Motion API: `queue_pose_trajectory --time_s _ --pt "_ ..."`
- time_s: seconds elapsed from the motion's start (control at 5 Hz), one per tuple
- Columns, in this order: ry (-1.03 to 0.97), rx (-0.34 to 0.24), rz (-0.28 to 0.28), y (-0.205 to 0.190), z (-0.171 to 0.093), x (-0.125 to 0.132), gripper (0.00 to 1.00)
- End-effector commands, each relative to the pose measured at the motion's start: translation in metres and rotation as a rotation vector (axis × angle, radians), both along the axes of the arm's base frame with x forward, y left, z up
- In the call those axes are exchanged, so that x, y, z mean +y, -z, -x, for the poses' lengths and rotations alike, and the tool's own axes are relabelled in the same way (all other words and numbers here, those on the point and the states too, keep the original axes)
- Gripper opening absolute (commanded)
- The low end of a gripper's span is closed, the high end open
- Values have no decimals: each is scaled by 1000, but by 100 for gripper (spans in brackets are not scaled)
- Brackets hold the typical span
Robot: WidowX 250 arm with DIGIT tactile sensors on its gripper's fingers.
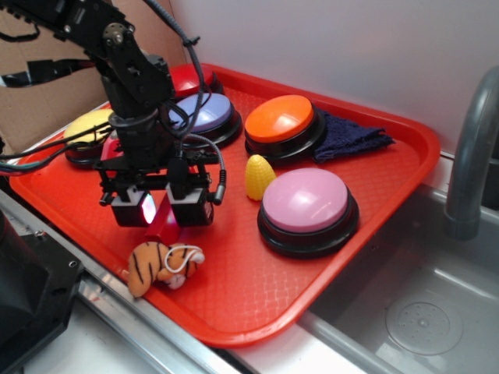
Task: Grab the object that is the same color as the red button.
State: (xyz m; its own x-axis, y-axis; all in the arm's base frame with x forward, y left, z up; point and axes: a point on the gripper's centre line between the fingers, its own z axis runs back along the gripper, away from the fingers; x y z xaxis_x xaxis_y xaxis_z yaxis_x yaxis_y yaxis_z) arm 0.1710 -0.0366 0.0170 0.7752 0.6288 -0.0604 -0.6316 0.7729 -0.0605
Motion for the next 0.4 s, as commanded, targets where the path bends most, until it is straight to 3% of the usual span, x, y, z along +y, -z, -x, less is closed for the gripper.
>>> queue_pose_trajectory --time_s 0.0,0.2 --pt "110 -99 -30 -33 -5 4 0" --pt "297 -150 -85 -75 -10 11 0"
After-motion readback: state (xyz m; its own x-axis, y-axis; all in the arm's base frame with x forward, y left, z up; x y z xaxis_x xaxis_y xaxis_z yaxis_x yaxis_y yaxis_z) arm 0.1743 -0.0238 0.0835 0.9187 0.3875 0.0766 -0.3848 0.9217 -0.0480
